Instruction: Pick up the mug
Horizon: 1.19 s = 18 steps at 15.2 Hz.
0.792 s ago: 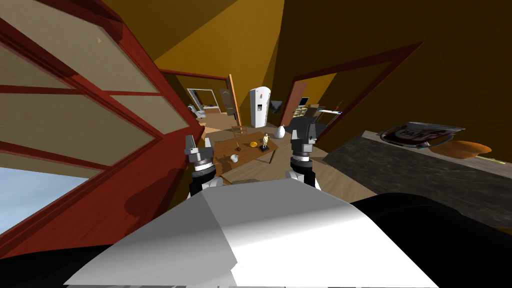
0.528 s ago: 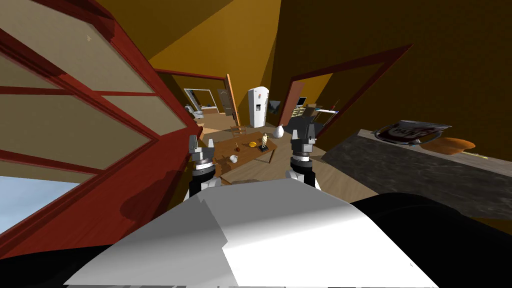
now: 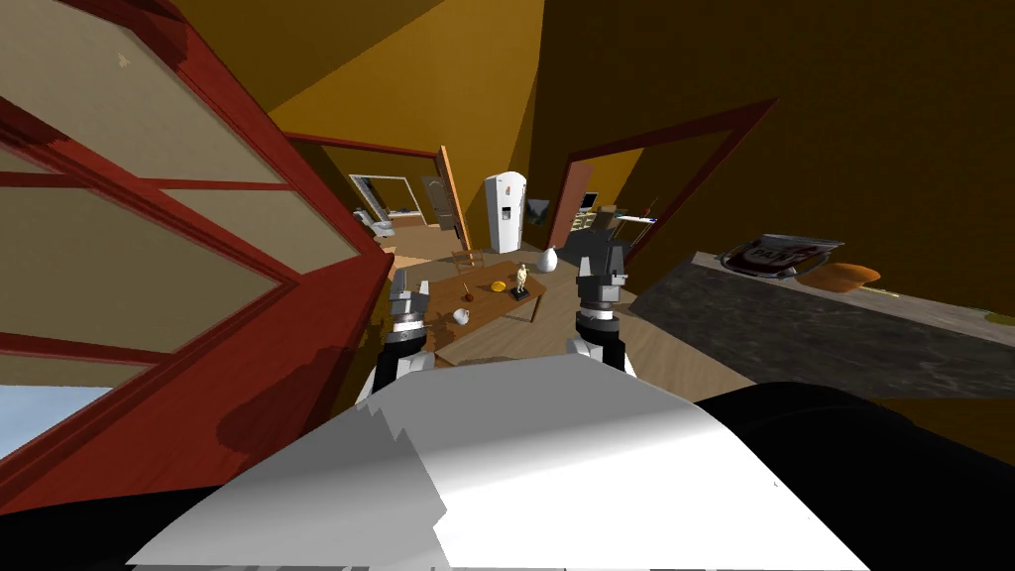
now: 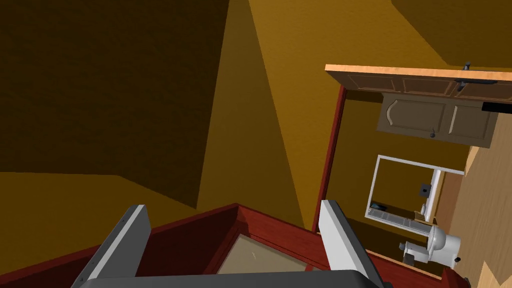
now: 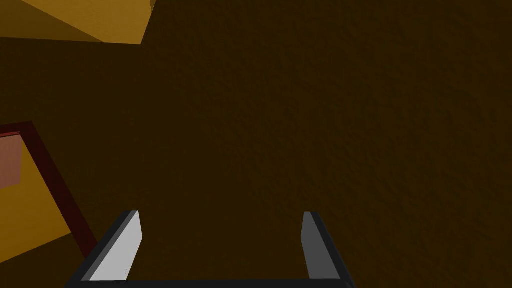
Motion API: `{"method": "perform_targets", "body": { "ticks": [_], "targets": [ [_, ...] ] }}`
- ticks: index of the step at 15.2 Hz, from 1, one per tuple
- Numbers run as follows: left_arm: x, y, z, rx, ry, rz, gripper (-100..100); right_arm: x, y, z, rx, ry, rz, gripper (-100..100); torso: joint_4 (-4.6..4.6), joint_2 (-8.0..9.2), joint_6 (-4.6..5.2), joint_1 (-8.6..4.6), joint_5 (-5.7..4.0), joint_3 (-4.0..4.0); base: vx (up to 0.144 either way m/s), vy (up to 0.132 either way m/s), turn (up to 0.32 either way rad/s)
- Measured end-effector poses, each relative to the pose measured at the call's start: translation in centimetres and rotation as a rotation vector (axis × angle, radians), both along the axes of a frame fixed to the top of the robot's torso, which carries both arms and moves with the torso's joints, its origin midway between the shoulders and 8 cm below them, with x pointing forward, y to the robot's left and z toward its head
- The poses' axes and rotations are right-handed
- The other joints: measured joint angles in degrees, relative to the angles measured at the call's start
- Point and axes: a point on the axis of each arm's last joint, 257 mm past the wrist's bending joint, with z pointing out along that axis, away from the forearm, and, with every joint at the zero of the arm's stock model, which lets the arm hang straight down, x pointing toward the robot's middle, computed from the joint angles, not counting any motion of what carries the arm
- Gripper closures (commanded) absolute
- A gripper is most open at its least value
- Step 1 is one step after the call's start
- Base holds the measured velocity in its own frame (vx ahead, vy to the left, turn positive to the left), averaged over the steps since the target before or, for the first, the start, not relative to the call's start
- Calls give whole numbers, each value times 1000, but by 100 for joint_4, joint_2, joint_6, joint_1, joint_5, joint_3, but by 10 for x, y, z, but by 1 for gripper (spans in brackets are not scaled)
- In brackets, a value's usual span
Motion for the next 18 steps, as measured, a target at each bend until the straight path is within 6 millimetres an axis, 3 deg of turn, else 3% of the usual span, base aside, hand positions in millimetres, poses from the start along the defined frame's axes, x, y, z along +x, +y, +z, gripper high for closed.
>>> {"method": "perform_targets", "body": {
  "ticks": [18],
  "targets": [
    [53,43,-98,45,376,77,-100,0,0,0,0,0,0,0,0,-1,2,3,1,-1,-4,28,-110]
  ]
}}
